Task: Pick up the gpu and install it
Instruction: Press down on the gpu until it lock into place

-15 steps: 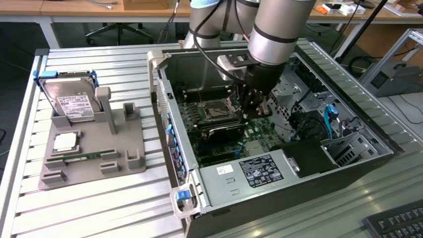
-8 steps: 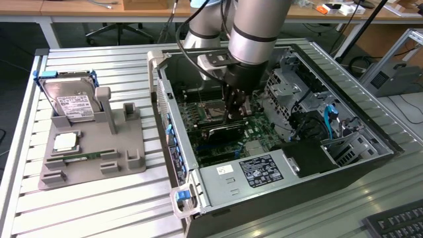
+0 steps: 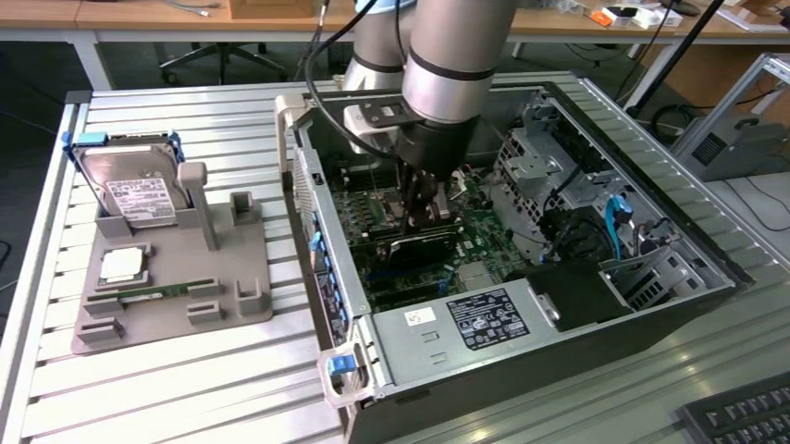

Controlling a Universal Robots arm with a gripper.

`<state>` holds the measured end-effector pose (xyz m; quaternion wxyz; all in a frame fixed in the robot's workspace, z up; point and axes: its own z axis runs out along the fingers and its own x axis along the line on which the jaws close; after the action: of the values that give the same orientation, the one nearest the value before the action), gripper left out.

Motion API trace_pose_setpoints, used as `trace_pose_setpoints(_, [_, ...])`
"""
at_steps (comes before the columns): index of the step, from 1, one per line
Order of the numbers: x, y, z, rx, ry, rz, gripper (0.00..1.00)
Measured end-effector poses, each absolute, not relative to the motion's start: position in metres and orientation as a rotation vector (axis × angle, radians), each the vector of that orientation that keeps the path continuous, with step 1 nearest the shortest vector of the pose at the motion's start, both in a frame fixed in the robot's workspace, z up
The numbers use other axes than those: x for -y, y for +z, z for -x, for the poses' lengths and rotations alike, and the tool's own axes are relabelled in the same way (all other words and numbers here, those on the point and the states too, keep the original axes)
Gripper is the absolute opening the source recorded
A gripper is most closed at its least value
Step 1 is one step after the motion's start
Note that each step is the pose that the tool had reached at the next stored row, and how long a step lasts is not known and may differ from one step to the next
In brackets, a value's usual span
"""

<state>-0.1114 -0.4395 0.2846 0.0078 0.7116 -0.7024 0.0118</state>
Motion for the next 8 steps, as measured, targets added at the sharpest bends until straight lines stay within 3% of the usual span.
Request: trace_pose_setpoints(8, [0.441,0.283,0.127,2.196,0.037,-2.225,0.10])
